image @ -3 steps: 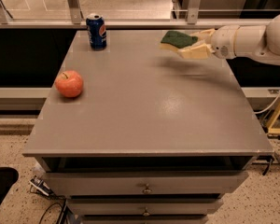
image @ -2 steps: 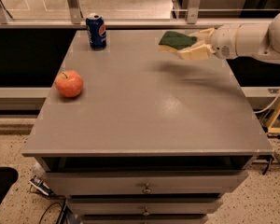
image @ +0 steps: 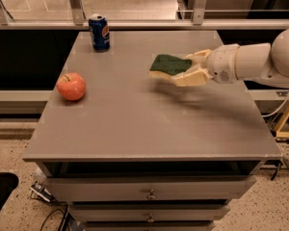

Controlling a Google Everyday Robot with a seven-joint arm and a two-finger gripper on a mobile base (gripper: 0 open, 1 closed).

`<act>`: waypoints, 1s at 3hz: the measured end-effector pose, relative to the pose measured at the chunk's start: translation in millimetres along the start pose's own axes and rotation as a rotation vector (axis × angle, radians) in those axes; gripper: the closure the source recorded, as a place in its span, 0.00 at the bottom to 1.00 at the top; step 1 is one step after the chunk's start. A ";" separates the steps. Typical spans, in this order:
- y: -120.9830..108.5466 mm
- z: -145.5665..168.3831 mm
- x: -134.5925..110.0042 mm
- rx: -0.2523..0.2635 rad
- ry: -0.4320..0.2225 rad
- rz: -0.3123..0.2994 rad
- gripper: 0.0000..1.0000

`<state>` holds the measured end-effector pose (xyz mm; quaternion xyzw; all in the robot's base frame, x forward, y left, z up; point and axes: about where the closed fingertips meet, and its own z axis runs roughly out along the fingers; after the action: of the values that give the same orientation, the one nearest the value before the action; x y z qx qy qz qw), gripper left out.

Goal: Move sponge near apple

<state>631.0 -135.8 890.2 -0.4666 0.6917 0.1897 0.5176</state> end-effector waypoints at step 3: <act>123.7 68.0 -29.9 -0.414 -0.038 -0.142 1.00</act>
Offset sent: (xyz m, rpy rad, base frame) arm -0.0837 0.1382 -0.0393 -0.0142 0.1033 0.5042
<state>564.4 -10.7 862.9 -0.6066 0.5937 0.2994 0.4358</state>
